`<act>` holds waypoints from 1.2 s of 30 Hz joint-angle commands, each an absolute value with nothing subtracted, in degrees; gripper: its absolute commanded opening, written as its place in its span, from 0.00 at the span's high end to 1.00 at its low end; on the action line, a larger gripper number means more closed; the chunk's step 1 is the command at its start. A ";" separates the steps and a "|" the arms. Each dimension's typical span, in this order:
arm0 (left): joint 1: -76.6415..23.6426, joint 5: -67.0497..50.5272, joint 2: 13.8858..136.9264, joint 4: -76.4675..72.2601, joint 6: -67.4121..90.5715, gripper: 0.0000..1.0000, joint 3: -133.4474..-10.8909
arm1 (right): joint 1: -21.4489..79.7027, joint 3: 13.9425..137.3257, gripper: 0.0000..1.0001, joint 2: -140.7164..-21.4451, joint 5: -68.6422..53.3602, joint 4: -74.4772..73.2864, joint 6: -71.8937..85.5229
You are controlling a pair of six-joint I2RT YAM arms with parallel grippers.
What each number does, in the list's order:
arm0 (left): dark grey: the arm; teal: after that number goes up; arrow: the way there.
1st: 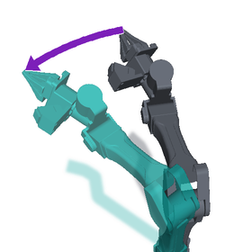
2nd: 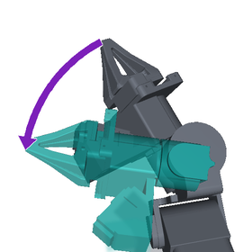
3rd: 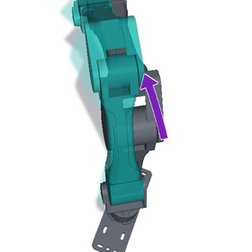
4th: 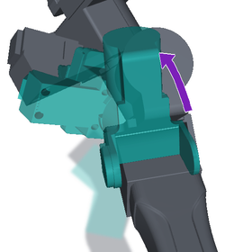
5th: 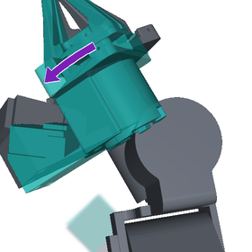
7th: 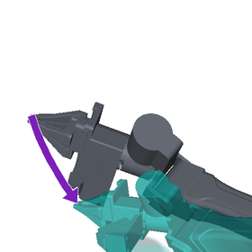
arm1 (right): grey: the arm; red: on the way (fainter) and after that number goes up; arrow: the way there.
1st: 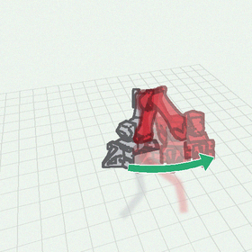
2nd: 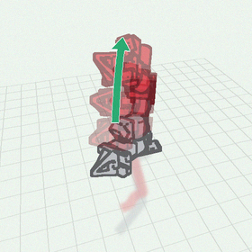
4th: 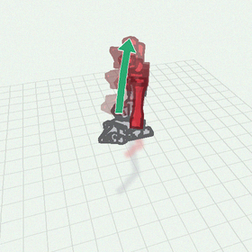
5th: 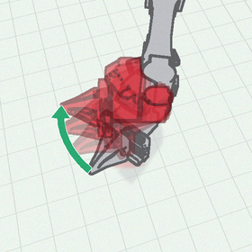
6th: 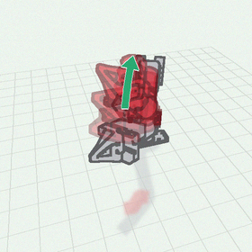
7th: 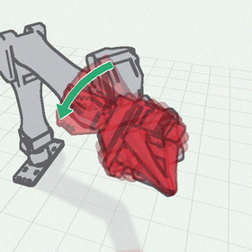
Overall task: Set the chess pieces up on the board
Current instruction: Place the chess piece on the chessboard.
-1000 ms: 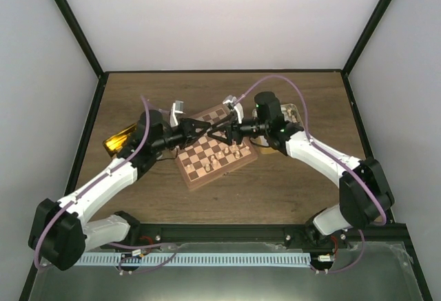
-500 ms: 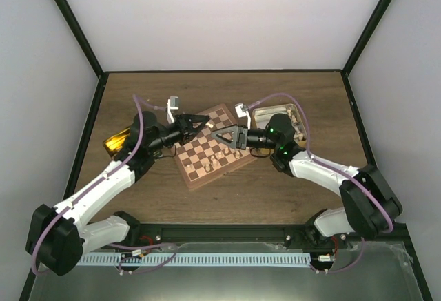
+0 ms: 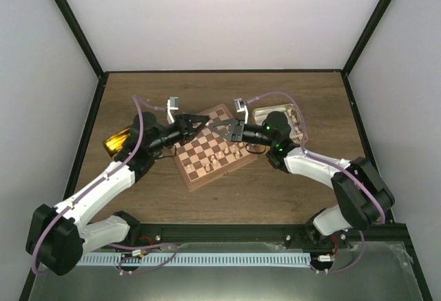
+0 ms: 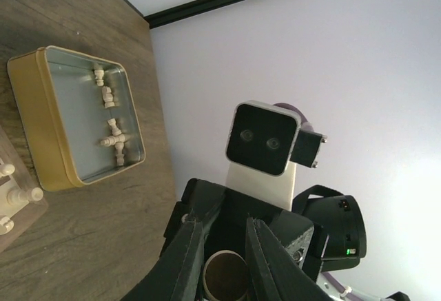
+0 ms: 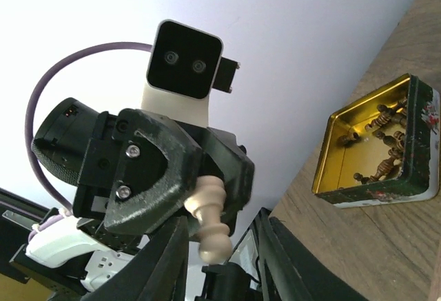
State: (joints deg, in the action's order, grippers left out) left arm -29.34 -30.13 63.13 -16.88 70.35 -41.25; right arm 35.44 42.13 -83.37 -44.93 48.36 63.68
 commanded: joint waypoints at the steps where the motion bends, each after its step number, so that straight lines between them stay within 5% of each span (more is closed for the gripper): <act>1: -29.43 -30.17 62.49 -18.19 70.24 0.87 -40.32 | 35.91 44.66 0.72 -83.85 -44.22 51.32 65.20; 12: -29.38 -28.41 62.30 -16.60 68.39 0.82 -40.18 | 36.74 43.53 0.96 -82.72 -41.83 49.59 66.62; 19: -29.18 -12.68 59.20 2.67 57.39 0.50 -42.39 | 36.74 54.58 0.99 -85.27 -39.06 9.76 51.27; 23: -28.45 1.20 55.94 13.90 50.85 0.42 -44.58 | 38.71 64.79 0.99 -90.35 -30.65 -14.42 36.69; 36: -27.89 34.93 43.41 28.37 36.27 0.37 -56.22 | 53.52 91.33 0.98 -111.59 -9.00 -46.17 19.71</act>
